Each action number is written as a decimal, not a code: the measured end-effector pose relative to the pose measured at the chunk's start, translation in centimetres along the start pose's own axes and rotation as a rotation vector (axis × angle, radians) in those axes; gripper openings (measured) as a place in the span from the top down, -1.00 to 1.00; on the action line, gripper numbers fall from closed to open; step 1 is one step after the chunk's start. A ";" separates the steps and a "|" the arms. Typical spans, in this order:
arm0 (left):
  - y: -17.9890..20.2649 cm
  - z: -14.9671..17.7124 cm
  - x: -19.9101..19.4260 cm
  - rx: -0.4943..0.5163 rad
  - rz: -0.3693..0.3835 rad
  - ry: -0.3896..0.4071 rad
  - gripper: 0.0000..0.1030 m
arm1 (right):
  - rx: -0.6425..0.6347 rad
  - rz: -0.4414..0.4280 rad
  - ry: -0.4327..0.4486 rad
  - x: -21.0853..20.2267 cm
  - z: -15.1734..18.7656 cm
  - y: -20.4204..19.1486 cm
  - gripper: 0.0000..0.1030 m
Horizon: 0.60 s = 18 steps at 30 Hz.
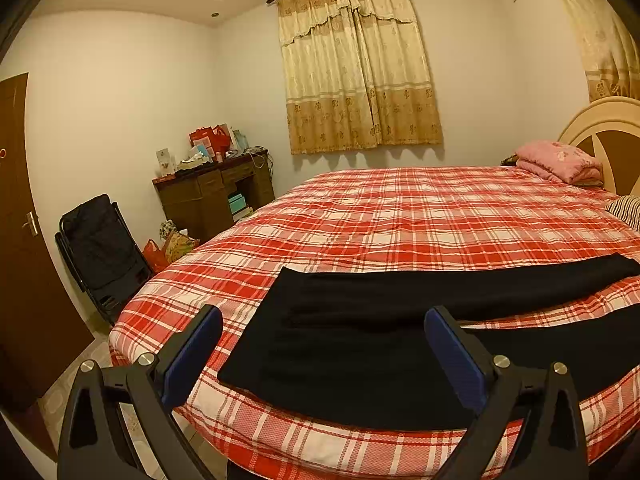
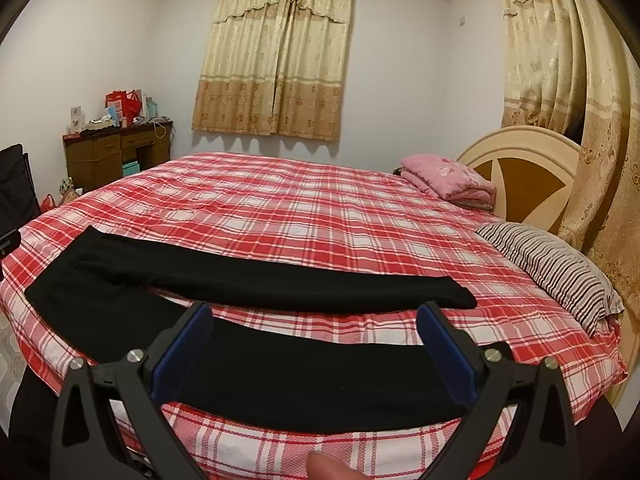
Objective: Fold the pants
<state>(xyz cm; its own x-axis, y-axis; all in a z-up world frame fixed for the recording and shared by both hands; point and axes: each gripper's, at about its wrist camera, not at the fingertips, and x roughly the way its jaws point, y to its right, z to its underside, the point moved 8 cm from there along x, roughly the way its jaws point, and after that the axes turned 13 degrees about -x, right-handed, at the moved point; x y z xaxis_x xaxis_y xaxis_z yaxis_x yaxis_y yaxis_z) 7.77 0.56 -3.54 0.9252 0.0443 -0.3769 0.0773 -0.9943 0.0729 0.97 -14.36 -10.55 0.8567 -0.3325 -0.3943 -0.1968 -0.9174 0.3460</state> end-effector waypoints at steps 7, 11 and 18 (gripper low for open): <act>0.0 0.1 0.0 0.000 -0.001 0.000 -0.98 | -0.006 0.000 0.000 -0.1 0.1 -0.3 -1.00; 0.0 0.0 0.0 0.000 0.001 0.000 -0.98 | -0.014 -0.002 0.001 -0.2 0.1 -0.6 -1.00; 0.0 0.0 0.0 0.000 0.000 -0.001 -0.98 | -0.022 -0.002 0.000 -0.2 0.1 -0.8 -1.00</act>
<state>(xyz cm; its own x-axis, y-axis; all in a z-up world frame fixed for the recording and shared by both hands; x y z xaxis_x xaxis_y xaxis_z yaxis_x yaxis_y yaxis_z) 7.80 0.52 -3.57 0.9250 0.0445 -0.3775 0.0775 -0.9943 0.0728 0.92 -13.62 -10.88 0.8570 -0.3306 -0.3953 -0.1845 -0.9131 0.3636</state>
